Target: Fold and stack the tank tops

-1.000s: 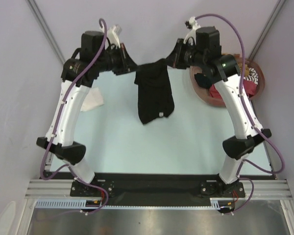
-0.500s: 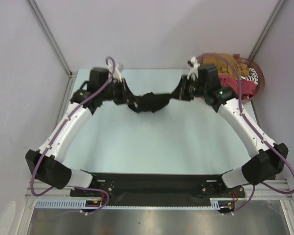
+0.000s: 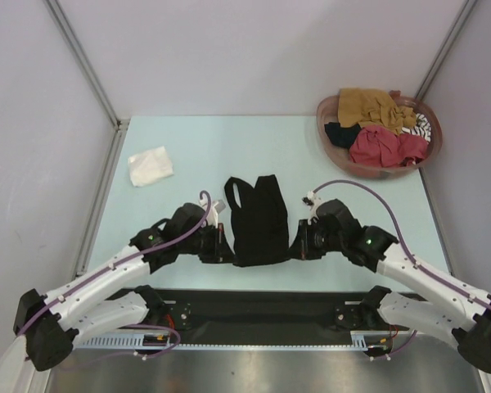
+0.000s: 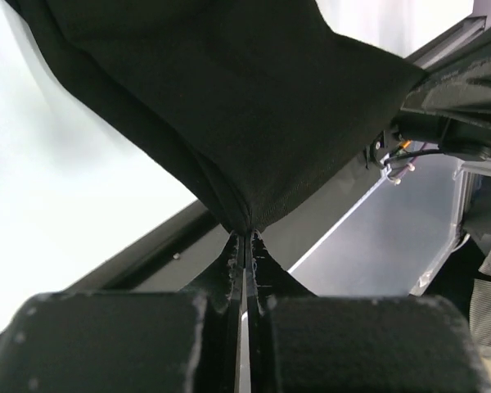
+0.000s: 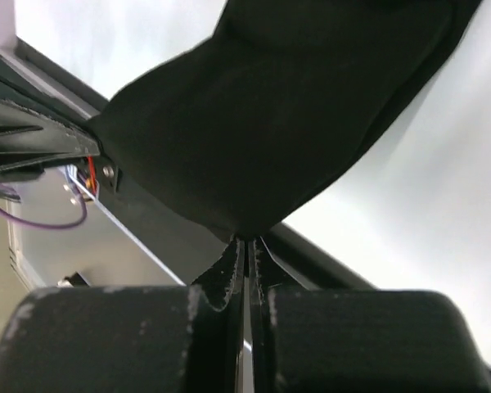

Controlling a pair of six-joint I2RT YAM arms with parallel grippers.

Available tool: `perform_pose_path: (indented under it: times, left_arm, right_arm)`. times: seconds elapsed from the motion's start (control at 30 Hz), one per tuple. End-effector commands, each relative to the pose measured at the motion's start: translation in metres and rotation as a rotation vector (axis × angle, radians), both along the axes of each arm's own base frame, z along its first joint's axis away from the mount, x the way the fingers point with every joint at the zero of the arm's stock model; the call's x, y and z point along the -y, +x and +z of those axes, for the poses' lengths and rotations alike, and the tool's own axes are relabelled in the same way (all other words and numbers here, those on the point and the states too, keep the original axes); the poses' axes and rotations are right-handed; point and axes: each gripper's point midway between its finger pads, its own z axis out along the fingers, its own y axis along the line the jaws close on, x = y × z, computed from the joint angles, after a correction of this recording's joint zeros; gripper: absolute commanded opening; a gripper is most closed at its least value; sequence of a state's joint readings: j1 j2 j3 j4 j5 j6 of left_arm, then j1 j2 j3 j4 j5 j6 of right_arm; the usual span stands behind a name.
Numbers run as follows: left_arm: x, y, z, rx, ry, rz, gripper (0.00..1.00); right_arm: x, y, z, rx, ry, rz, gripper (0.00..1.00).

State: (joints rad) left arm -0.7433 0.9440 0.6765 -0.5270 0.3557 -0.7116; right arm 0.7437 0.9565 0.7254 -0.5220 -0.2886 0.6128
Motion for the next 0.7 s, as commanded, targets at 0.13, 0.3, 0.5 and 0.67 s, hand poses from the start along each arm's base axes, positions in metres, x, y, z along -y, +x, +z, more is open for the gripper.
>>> perform_pose_path:
  times: [0.13, 0.3, 0.5, 0.67]
  left_arm:
    - [0.01, -0.018, -0.01, -0.029, -0.037, 0.071, 0.0]
    - [0.011, -0.016, -0.012, -0.026, -0.039, 0.095, 0.0]
    - [0.01, 0.012, 0.005, 0.041, 0.037, 0.114, 0.0]
    - [0.005, 0.045, 0.022, 0.072, 0.035, 0.179, 0.0]
  right_arm:
    - [-0.01, -0.017, -0.002, 0.022, 0.017, -0.06, 0.0]
    - [-0.009, -0.008, 0.006, 0.08, -0.009, -0.075, 0.0]
    - [-0.014, 0.026, 0.029, 0.15, -0.078, -0.084, 0.0]
    - [-0.014, 0.067, 0.041, 0.168, -0.086, -0.097, 0.0]
